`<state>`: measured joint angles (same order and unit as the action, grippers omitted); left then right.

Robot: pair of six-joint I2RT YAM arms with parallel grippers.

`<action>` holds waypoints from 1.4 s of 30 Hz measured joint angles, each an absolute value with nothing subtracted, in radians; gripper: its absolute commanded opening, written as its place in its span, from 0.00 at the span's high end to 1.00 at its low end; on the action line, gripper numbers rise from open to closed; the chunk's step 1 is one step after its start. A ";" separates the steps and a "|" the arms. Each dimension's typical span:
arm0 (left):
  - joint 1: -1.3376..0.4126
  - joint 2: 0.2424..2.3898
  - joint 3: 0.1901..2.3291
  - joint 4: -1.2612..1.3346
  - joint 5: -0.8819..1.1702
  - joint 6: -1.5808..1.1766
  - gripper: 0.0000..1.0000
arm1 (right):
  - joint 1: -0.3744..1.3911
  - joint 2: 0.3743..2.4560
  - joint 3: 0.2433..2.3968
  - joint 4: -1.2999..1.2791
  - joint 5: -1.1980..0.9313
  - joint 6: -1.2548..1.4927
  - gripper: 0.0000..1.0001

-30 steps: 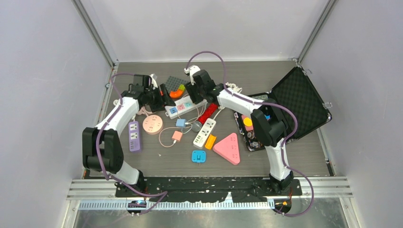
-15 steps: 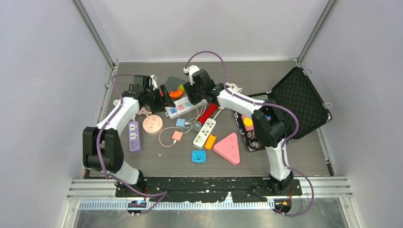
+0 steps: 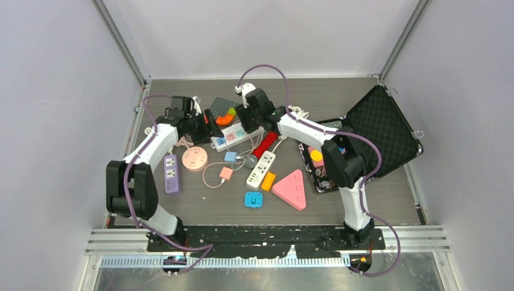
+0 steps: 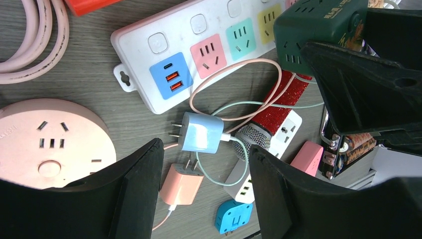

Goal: Insert the plug
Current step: Insert the plug into the socket.

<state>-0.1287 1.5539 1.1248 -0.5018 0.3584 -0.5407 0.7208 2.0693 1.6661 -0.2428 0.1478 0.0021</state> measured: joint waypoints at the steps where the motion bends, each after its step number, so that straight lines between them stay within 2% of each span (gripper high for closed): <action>1: -0.129 1.554 1.125 -0.503 0.358 -0.541 0.37 | 0.721 2.070 1.666 -0.243 0.148 0.002 0.95; 18: -0.128 1.556 1.125 -0.515 0.358 -0.538 0.37 | 0.711 2.102 1.686 -0.232 0.136 0.003 0.95; 42: -0.128 1.561 1.125 -0.516 0.358 -0.537 0.38 | 0.711 2.113 1.737 -0.328 0.233 -0.002 0.95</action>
<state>-0.1284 1.5608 1.1248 -0.5163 0.3576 -0.5369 0.7109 2.1128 1.7374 -0.3283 0.2333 -0.0025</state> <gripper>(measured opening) 0.626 0.647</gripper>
